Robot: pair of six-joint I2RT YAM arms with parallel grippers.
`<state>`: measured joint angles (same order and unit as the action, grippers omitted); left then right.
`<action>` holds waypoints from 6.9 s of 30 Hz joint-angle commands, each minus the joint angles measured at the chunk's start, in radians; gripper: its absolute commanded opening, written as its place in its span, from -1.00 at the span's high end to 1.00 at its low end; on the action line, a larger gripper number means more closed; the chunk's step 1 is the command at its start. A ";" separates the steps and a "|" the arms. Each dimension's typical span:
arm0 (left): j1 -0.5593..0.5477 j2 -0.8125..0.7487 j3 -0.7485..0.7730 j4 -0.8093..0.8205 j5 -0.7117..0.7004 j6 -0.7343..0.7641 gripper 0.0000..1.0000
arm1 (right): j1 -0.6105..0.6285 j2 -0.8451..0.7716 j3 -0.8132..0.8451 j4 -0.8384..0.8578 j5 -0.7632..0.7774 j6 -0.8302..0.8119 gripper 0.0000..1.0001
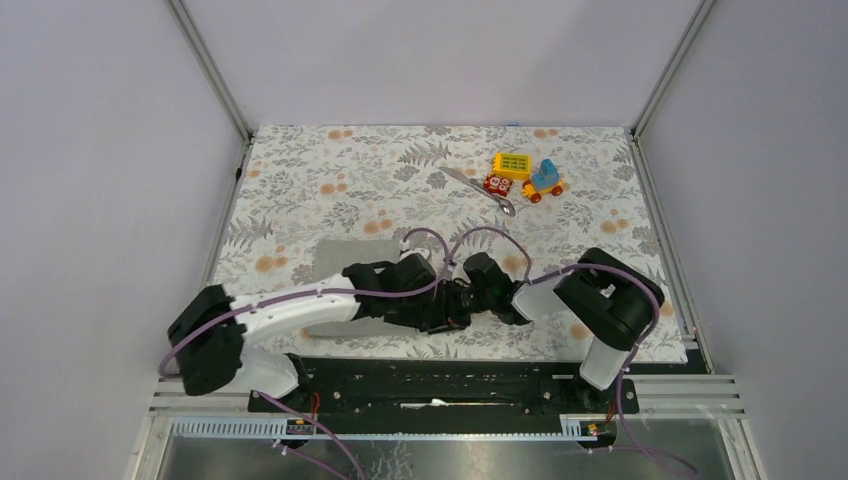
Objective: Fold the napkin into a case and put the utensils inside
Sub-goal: Pick up the lower triangle-folded napkin from the center of the board.
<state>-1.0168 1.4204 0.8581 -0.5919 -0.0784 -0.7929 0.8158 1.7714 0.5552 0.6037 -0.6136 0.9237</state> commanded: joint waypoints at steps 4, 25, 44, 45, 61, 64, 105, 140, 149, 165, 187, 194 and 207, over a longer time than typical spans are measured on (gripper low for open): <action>0.050 -0.230 0.110 -0.106 -0.077 0.024 -0.27 | 0.016 -0.030 0.077 -0.165 0.066 -0.105 -0.18; 0.499 -0.309 0.004 0.122 0.235 0.132 -0.35 | -0.271 -0.013 0.313 -1.123 0.363 -0.612 0.77; 0.726 -0.314 -0.110 0.223 0.462 0.116 -0.30 | -0.268 0.205 0.580 -0.428 0.072 -0.271 -0.23; 0.726 -0.329 -0.110 0.213 0.457 0.116 -0.30 | -0.264 0.232 0.606 -0.429 0.071 -0.268 -0.23; 0.727 -0.376 -0.071 0.172 0.475 0.104 -0.30 | -0.196 0.464 0.849 -0.497 0.221 -0.320 0.54; 0.727 -0.390 -0.082 0.173 0.474 0.095 -0.31 | -0.197 0.514 0.971 -0.544 0.254 -0.406 0.75; 0.778 -0.441 -0.104 0.203 0.519 0.056 -0.32 | -0.287 0.159 0.498 -0.613 0.001 -0.308 0.04; 0.829 -0.107 -0.230 0.562 0.451 0.012 0.30 | -0.469 -0.202 0.226 -0.969 0.296 -0.513 1.00; 0.849 -0.002 -0.236 0.619 0.442 0.016 0.54 | -0.477 -0.211 0.229 -0.970 0.292 -0.525 1.00; 0.897 0.010 -0.270 0.535 0.365 0.058 0.54 | -0.479 -0.280 0.279 -1.044 0.378 -0.576 0.83; 0.904 -0.367 -0.065 0.128 0.344 0.185 -0.25 | 0.318 0.035 0.861 -1.406 0.586 -0.495 -0.45; 0.912 -0.368 -0.117 0.167 0.364 0.170 -0.25 | 0.357 0.165 0.934 -1.464 0.608 -0.483 -0.43; 0.921 -0.350 -0.158 0.210 0.401 0.171 -0.26 | 0.391 0.282 0.981 -1.467 0.646 -0.494 -0.10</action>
<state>-0.1036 1.0687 0.7162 -0.4404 0.2951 -0.6323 1.1995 2.0323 1.5063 -0.8406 -0.0051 0.4267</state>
